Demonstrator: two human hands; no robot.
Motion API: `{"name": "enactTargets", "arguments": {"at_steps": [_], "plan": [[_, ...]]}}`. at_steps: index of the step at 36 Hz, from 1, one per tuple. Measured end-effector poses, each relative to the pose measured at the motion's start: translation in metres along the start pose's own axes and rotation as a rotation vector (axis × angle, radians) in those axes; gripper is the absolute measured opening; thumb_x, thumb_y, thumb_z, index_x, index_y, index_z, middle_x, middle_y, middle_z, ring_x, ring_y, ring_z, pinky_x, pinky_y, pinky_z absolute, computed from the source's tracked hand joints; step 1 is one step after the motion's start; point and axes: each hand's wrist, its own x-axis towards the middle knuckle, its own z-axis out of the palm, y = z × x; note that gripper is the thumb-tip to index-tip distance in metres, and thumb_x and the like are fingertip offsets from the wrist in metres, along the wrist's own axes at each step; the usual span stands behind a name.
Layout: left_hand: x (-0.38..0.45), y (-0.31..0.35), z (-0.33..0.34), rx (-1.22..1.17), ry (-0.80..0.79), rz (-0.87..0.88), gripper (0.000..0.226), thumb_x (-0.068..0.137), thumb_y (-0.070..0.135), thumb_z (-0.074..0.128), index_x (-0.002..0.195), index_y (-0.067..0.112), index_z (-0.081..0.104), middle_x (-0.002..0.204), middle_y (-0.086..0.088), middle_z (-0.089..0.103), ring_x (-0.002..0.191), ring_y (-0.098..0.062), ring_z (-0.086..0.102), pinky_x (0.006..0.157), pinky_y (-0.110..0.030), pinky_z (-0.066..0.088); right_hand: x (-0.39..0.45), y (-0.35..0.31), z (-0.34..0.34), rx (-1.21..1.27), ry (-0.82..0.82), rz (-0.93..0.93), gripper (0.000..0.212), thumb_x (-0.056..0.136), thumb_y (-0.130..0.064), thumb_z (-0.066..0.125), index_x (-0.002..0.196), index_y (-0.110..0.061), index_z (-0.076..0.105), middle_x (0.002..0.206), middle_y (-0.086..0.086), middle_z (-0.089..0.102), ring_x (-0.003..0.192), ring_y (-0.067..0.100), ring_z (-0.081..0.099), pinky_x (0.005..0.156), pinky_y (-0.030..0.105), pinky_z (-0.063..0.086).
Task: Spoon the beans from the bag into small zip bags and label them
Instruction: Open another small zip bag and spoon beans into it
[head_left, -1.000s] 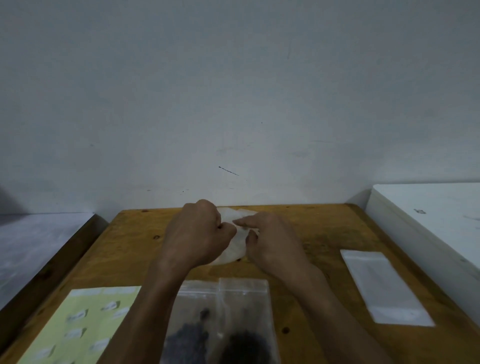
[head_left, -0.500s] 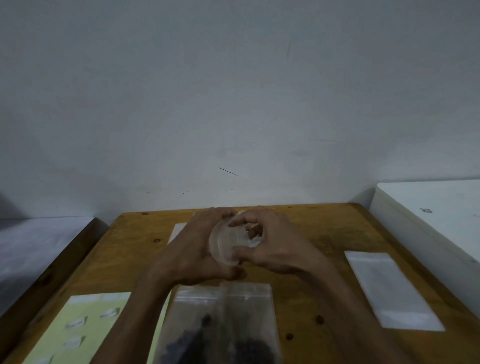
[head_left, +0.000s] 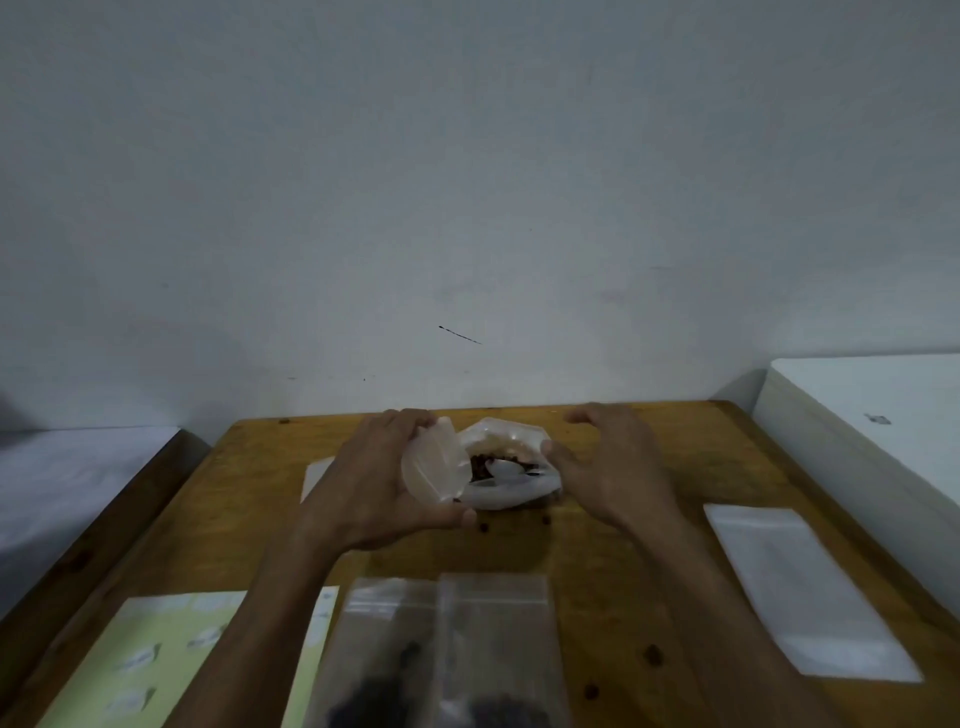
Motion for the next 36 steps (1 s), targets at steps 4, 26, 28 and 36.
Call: {"name": "enactTargets", "arguments": {"at_steps": [4,26,28,36], "plan": [[0.014,-0.008,0.008,0.019,-0.136,-0.108,0.113,0.046,0.077,0.081,0.140,0.029,0.040,0.130,0.010,0.048,0.111,-0.014,0.048,0.095,-0.037,0.050,0.005,0.025,0.013,0.054,-0.203,0.259,0.078,0.084,-0.055,0.071,0.147,-0.018,0.043,0.147,0.008,0.050,0.129,0.028,0.052,0.097,0.039,0.050],[0.034,-0.005,0.034,-0.095,-0.284,-0.257,0.113,0.050,0.066,0.087,0.142,0.020,0.040,0.122,0.008,0.049,0.106,-0.013,0.051,0.083,-0.026,0.050,0.018,-0.003,0.047,0.366,0.208,0.197,0.016,0.093,-0.027,0.069,0.099,-0.015,0.078,0.084,-0.003,0.070,0.066,0.002,0.055,0.053,0.011,0.038],[0.032,-0.005,0.033,-0.114,-0.273,-0.269,0.111,0.048,0.066,0.087,0.139,0.022,0.043,0.117,0.010,0.050,0.102,-0.011,0.052,0.075,-0.023,0.048,0.019,-0.009,0.040,0.283,0.214,0.110,0.019,0.094,-0.028,0.068,0.101,-0.013,0.078,0.085,-0.003,0.071,0.067,0.002,0.056,0.056,0.009,0.037],[0.027,0.000,0.035,-0.106,-0.291,-0.292,0.107,0.044,0.069,0.087,0.133,0.025,0.047,0.116,0.009,0.053,0.098,-0.010,0.053,0.082,-0.031,0.054,0.022,-0.014,0.030,0.157,0.129,-0.042,0.018,0.095,-0.024,0.067,0.104,-0.013,0.079,0.101,0.003,0.077,0.091,0.016,0.069,0.076,0.023,0.047]]}}
